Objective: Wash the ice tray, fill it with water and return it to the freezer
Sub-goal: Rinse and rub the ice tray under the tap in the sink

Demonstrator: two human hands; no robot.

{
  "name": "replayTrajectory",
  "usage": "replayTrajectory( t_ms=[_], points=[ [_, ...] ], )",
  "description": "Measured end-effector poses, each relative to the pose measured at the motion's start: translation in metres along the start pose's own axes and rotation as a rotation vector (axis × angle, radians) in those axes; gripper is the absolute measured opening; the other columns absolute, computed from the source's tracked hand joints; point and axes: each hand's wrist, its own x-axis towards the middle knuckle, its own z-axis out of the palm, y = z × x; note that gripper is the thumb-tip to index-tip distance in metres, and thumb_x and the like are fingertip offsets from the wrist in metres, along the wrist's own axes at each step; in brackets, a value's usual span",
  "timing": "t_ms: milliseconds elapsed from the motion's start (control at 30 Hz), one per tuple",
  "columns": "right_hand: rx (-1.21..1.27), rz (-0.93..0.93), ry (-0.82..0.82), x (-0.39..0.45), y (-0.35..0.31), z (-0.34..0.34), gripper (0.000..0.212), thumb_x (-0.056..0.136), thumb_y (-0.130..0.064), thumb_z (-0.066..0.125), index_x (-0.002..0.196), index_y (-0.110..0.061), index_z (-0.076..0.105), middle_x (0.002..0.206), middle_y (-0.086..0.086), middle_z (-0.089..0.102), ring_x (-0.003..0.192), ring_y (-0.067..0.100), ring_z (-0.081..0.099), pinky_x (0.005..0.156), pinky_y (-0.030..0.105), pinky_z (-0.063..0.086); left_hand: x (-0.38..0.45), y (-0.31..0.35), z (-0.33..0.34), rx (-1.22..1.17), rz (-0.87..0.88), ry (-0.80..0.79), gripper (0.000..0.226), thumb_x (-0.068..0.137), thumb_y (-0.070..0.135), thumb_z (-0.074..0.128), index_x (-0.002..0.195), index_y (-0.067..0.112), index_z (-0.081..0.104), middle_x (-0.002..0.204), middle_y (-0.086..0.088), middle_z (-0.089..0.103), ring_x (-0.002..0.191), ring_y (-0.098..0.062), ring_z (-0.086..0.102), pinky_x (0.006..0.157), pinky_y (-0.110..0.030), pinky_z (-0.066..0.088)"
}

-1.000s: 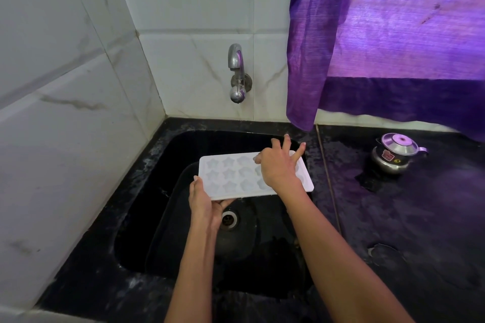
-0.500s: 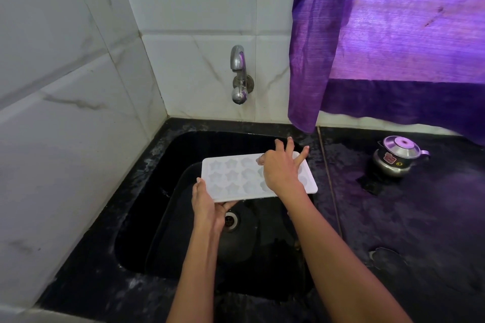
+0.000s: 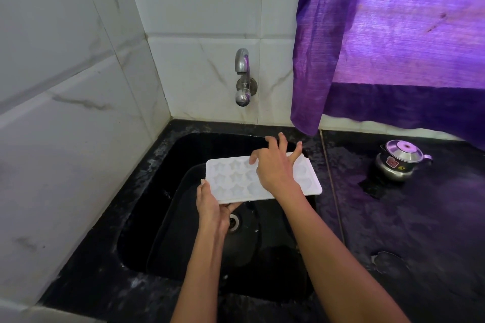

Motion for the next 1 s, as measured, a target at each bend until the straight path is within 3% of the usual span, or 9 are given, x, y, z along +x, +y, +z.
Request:
replayTrajectory(
  t_ms=[100, 333, 500, 667, 1000],
  points=[
    [-0.06, -0.016, -0.049, -0.001, -0.004, 0.003, 0.036, 0.086, -0.006, 0.061, 0.115, -0.028, 0.067, 0.158, 0.008, 0.017, 0.147, 0.034, -0.007, 0.11, 0.067, -0.009, -0.004, 0.001, 0.002, -0.009, 0.006, -0.015, 0.029, 0.102, 0.039, 0.035, 0.115, 0.019, 0.05, 0.117, -0.015, 0.064, 0.102, -0.034, 0.064, 0.067, -0.051, 0.056],
    [-0.094, -0.038, -0.091, -0.004, -0.006, 0.0, 0.033, 0.092, -0.011, 0.056, 0.118, -0.029, 0.066, 0.155, 0.009, 0.024, 0.147, 0.036, -0.007, 0.109, 0.067, -0.009, -0.006, 0.001, 0.001, 0.002, 0.012, -0.003, 0.036, 0.102, 0.04, 0.035, 0.127, 0.016, 0.046, 0.119, -0.016, 0.063, 0.102, -0.036, 0.064, 0.074, -0.055, 0.056],
    [-0.136, -0.034, -0.096, -0.005, -0.011, -0.002, 0.027, 0.095, -0.018, 0.052, 0.118, -0.026, 0.066, 0.159, 0.01, 0.015, 0.146, 0.036, -0.009, 0.11, 0.067, -0.01, -0.009, 0.002, 0.002, -0.027, -0.002, -0.005, 0.03, 0.102, 0.039, 0.036, 0.119, 0.019, 0.048, 0.118, -0.015, 0.064, 0.102, -0.035, 0.064, 0.069, -0.052, 0.056],
    [-0.13, -0.034, -0.091, -0.004, -0.008, -0.001, 0.037, 0.09, -0.009, 0.057, 0.119, -0.031, 0.065, 0.154, 0.009, 0.024, 0.146, 0.036, -0.008, 0.109, 0.068, -0.011, -0.01, 0.003, 0.001, -0.031, 0.002, 0.006, 0.026, 0.102, 0.039, 0.035, 0.114, 0.02, 0.048, 0.117, -0.015, 0.064, 0.101, -0.034, 0.064, 0.067, -0.051, 0.057],
    [-0.109, -0.042, -0.09, -0.005, -0.011, 0.001, 0.033, 0.091, -0.011, 0.057, 0.118, -0.028, 0.066, 0.154, 0.009, 0.026, 0.147, 0.035, -0.005, 0.11, 0.067, -0.01, -0.011, 0.003, 0.002, -0.04, 0.002, 0.014, 0.022, 0.101, 0.039, 0.037, 0.106, 0.022, 0.05, 0.117, -0.016, 0.064, 0.101, -0.035, 0.064, 0.067, -0.051, 0.056]
  ],
)
